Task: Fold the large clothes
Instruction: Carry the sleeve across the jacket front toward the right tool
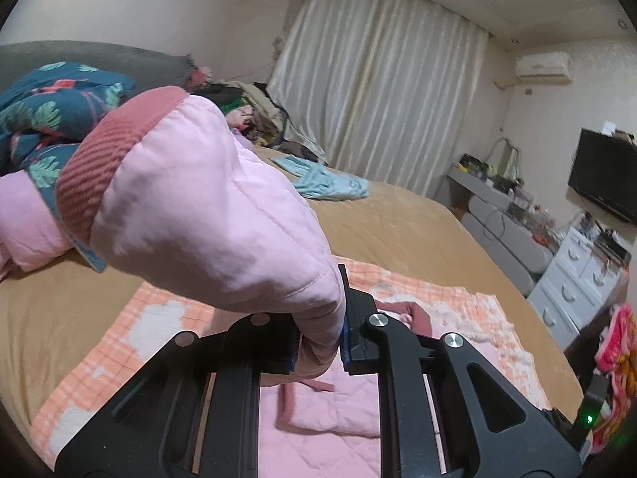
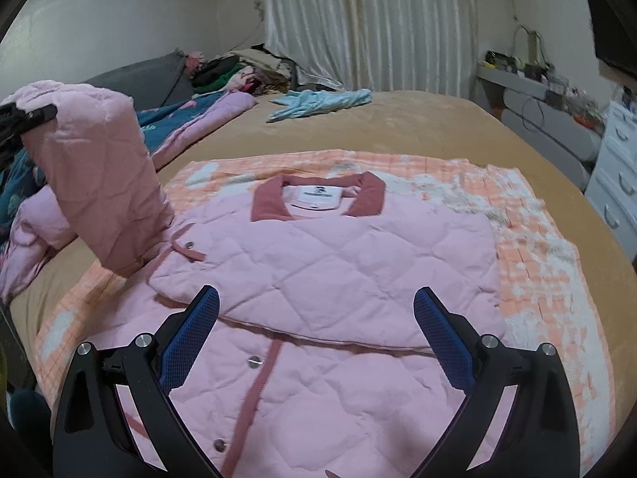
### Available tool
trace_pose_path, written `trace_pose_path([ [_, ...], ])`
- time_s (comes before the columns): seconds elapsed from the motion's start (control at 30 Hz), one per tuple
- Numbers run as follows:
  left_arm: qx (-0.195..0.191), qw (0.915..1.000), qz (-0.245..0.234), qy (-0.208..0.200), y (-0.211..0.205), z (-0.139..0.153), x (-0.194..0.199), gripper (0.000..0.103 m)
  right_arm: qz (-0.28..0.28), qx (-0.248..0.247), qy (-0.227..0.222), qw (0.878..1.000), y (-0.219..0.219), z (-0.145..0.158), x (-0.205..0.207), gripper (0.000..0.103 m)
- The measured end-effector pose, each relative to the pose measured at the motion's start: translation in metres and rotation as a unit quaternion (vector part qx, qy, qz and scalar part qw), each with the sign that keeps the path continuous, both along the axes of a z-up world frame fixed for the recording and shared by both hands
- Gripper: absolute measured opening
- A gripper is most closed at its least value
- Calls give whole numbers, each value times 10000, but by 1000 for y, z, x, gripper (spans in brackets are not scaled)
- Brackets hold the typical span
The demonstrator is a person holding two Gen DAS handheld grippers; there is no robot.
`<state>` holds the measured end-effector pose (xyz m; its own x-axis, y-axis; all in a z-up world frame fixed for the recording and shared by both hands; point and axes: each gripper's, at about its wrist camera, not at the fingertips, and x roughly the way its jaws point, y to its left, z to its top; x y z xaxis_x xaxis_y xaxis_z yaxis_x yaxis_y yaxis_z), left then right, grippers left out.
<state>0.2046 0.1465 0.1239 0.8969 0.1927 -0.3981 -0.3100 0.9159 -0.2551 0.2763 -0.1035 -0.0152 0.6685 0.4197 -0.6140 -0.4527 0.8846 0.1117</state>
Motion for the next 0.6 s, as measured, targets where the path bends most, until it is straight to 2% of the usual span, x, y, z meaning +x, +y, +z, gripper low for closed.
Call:
trace_pose_path([
  [0.2,138,9993,-336,107,-31,-11,24,8,-369,282,97,9989,-29,-4,15,98],
  [0.37,250,9975,-611,251,-59,-26,43,8,-610,198,-19,9979,-45,-3,17,98],
  [0.6,348,9938,-925,515,-87,-50,60,8,-1034,327,75,9941,-79,-5,27,98],
])
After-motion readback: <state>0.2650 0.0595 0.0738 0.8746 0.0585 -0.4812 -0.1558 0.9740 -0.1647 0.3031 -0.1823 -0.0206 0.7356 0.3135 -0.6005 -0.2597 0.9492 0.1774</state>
